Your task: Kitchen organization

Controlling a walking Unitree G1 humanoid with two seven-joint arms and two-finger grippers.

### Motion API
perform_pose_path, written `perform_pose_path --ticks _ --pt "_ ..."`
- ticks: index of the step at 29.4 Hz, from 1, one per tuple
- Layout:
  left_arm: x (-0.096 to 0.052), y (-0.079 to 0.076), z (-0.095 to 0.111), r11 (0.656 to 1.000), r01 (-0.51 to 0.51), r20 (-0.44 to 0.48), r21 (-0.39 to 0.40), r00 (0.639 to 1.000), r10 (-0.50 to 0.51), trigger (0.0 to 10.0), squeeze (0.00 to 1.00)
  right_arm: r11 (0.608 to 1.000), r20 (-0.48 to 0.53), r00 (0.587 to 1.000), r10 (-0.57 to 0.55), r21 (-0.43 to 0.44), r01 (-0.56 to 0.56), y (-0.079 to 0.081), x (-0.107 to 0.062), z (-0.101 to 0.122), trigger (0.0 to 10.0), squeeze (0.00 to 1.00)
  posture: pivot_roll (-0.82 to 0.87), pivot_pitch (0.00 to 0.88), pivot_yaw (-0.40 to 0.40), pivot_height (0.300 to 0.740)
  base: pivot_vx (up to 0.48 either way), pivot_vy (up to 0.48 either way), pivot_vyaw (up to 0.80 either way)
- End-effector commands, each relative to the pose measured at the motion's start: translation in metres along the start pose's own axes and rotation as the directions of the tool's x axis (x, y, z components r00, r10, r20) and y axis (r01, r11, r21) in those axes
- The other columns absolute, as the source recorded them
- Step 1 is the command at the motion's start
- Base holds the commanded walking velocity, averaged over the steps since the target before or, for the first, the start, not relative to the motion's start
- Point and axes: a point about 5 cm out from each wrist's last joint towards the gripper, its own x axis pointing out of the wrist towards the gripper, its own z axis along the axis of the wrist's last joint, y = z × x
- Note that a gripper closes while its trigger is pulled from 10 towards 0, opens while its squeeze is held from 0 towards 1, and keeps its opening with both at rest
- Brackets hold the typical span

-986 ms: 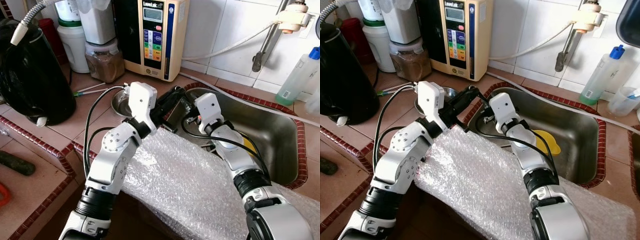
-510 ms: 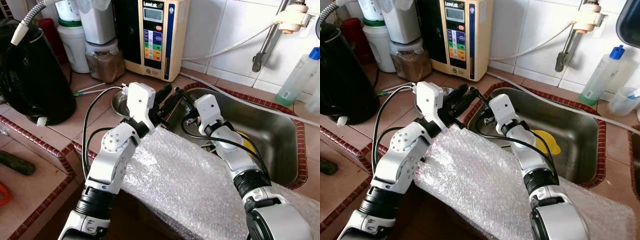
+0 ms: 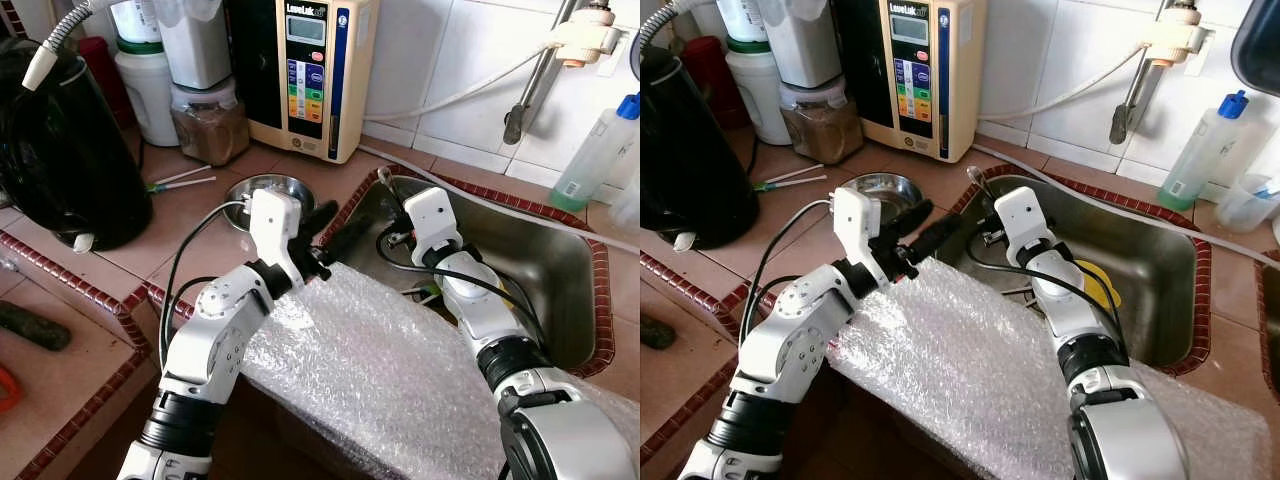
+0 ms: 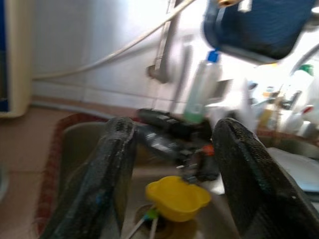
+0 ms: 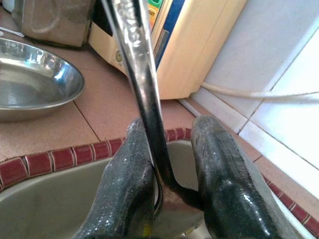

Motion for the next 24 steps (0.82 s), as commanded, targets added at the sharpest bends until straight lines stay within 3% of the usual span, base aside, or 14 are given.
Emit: perform_pose_path --ticks 1,10,17,24 --pt "-0.003 -0.006 -0.002 0.999 0.049 -0.031 -0.004 0.998 -0.049 10.0 1.0 0.999 -0.002 1.0 -0.011 -0.041 0.011 -0.007 0.004 0.004 0.0 0.0 0.08 0.0 -0.025 0.74 0.0 0.0 0.0" --pt "-0.011 -0.002 -0.005 1.0 0.026 -0.076 0.009 0.997 -0.025 10.0 1.0 0.993 -0.123 0.99 -0.063 -0.103 0.05 -0.025 -0.003 -0.015 0.0 0.0 0.09 0.0 -0.026 0.74 0.0 0.0 0.0" --pt "-0.024 0.0 -0.022 0.999 0.037 -0.196 -0.005 0.98 -0.037 10.0 1.0 0.981 -0.315 0.932 -0.182 -0.126 0.149 -0.05 -0.027 -0.048 0.0 0.0 0.1 0.0 -0.021 0.74 0.0 0.0 0.0" --pt "-0.028 0.002 -0.029 0.997 0.052 -0.261 0.057 0.965 -0.036 10.0 1.0 0.963 -0.388 0.884 -0.261 -0.165 0.212 -0.06 -0.042 -0.063 0.0 0.0 0.1 0.0 -0.011 0.74 0.0 0.0 0.0"
